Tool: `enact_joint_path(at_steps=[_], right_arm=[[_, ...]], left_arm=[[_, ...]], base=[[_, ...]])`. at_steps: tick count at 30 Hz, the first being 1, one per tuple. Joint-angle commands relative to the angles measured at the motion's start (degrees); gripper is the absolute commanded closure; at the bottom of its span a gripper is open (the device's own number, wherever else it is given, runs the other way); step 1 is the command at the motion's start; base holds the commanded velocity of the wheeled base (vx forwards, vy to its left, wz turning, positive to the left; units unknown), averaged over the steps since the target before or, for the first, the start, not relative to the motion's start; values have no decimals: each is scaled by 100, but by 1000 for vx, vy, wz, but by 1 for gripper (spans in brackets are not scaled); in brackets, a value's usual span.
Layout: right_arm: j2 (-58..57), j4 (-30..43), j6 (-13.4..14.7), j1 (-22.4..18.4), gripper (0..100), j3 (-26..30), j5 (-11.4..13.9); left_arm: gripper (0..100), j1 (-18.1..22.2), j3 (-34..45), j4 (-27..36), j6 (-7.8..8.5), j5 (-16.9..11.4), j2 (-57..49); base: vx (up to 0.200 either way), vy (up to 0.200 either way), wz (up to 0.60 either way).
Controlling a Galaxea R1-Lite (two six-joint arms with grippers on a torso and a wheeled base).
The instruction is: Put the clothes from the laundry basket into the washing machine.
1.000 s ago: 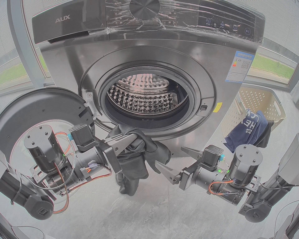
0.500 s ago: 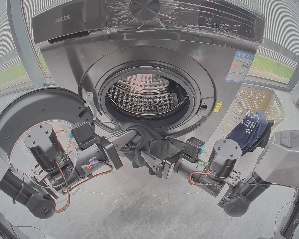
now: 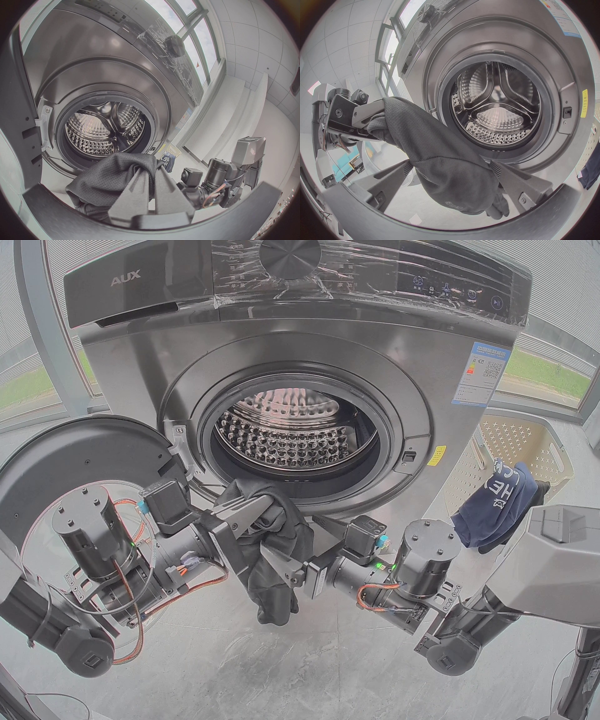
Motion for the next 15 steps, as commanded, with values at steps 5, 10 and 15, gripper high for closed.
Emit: enact_joint_path(at_steps=[5,10,15], right_arm=[[-159,53,5,206,0,234,17],[210,158,-21,-102,0,-285,-18],[588,229,-127,-410,0,-707,-45]], left_arm=[[100,37,-87,-101,1,105,135],[100,37,-78,-153,1,105,126],[100,37,-69,-215,1,105,135]], base=[[0,0,0],[0,0,0],[0,0,0]])
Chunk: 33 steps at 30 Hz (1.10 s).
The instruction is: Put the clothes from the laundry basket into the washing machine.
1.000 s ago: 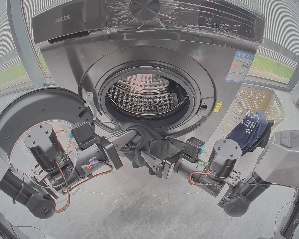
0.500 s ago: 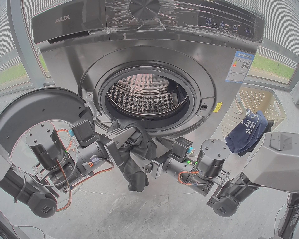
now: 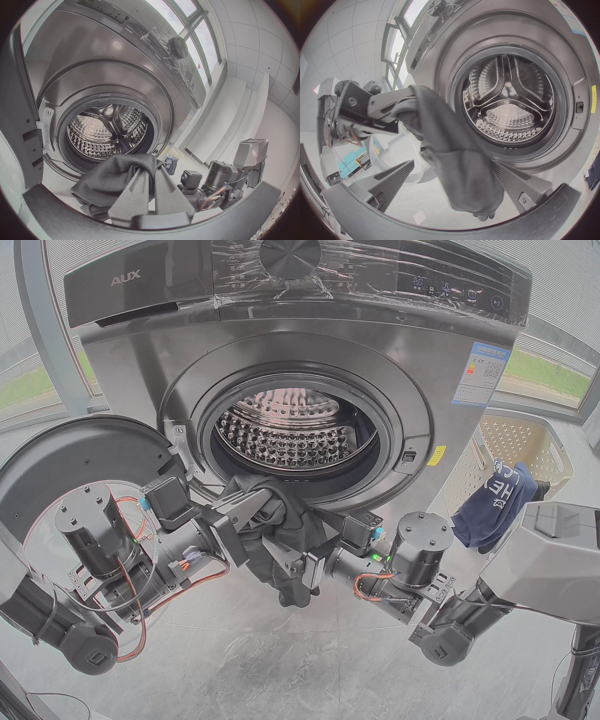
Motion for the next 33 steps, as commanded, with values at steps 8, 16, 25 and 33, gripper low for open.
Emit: enact_joint_path(at_steps=[8,16,25,33], right_arm=[[270,64,-86,-742,0,-300,-18],[-29,56,-183,-874,0,-19,44],[-311,64,-191,-856,0,192,53],[234,152,-191,-645,0,-406,44]], left_arm=[[100,1,11,-92,-1,-1,11],[100,27,20,-92,-1,-1,19],[100,10,20,-83,-1,-1,19],[100,18,29,-92,-1,-1,2]], base=[[0,0,0],[0,0,0],[0,0,0],[0,0,0]])
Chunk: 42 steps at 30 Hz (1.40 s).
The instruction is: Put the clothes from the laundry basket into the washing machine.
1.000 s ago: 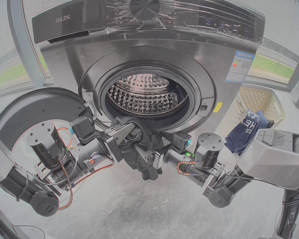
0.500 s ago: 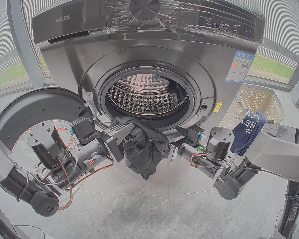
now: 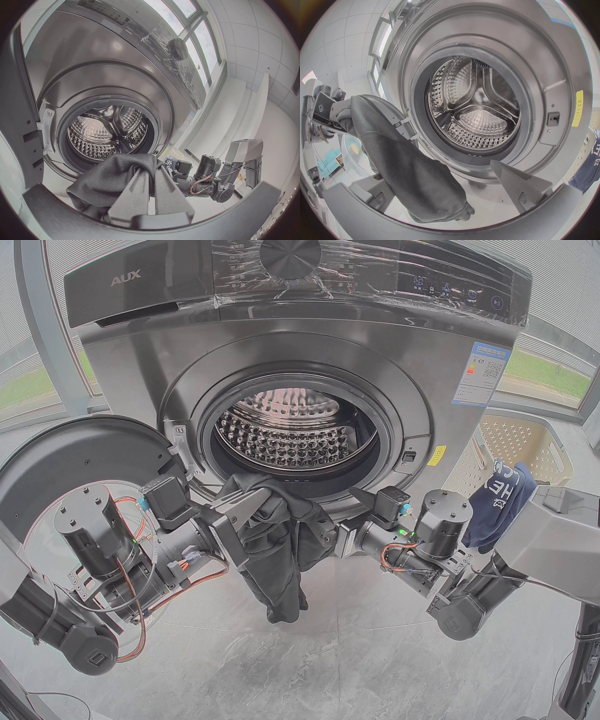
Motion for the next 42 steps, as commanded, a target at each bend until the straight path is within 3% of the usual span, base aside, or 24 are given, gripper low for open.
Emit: enact_joint_path(at_steps=[1,7,12,24,25,31,39,40,42], right_arm=[[310,97,-2,141,0,-362,-3],[371,229,-20,177,0,-660,24],[371,150,-55,264,0,-599,288],[644,132,-38,405,0,-1161,358],[635,124,-29,423,100,-1161,358],[512,88,-11,423,100,-1021,367],[-112,-35,6,475,100,-353,305],[-226,-52,6,475,100,-239,305],[-420,-175,24,484,100,-98,305]], left_arm=[[100,5,5,-4,-3,1,-9],[100,5,31,-4,-3,1,-9],[100,14,31,-4,-3,1,26],[100,5,31,-4,5,10,79],[100,5,31,-4,5,1,79],[100,-4,40,-4,-3,10,149],[100,5,277,-13,49,-34,228],[0,5,356,-4,76,-69,202],[0,-39,427,-13,76,-69,255]], base=[[0,0,0],[0,0,0],[0,0,0],[0,0,0],[0,0,0],[0,0,0],[0,0,0],[0,0,0],[0,0,0]])
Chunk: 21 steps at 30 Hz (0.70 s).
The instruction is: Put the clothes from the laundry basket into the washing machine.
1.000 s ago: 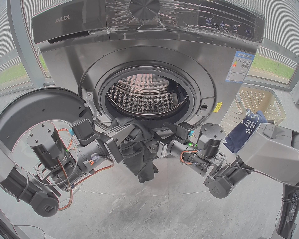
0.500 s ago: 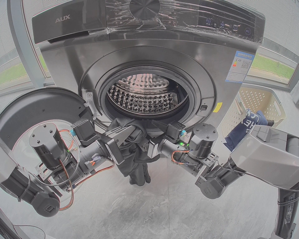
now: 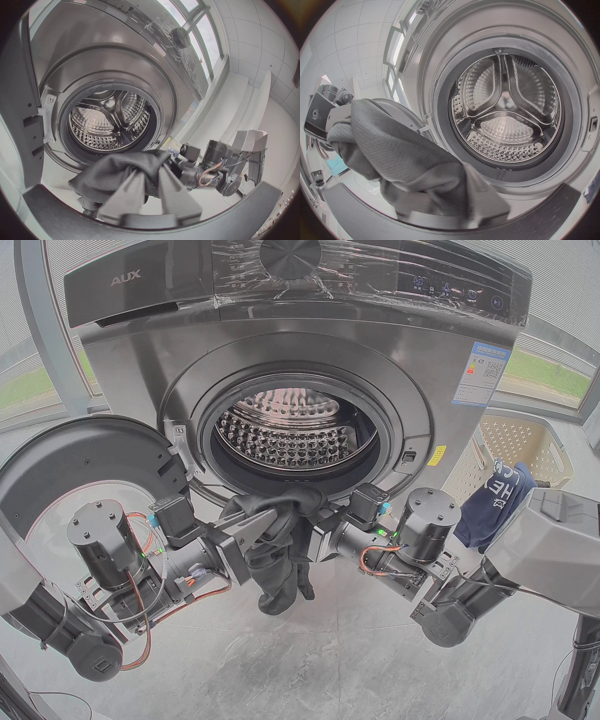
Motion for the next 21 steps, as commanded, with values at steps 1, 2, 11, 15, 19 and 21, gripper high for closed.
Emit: enact_joint_path(at_steps=[1,2,11,15,19,21], right_arm=[[-561,-168,46,26,100,354,-5],[-649,-194,81,17,100,381,-5],[-1396,-124,89,-53,100,407,-5],[-1519,-98,54,-44,100,407,-5],[-1519,-36,37,-62,100,354,-13],[-1519,-36,28,-71,100,328,-13]], left_arm=[[0,-44,218,-5,15,-17,74],[0,-53,262,-5,15,-8,118],[0,44,446,-665,129,36,1207],[0,228,446,-638,305,19,1445],[0,272,420,-638,331,19,1664],[0,281,393,-638,357,27,1761]], base=[[0,0,0],[0,0,0],[0,0,0],[0,0,0],[0,0,0],[0,0,0]])
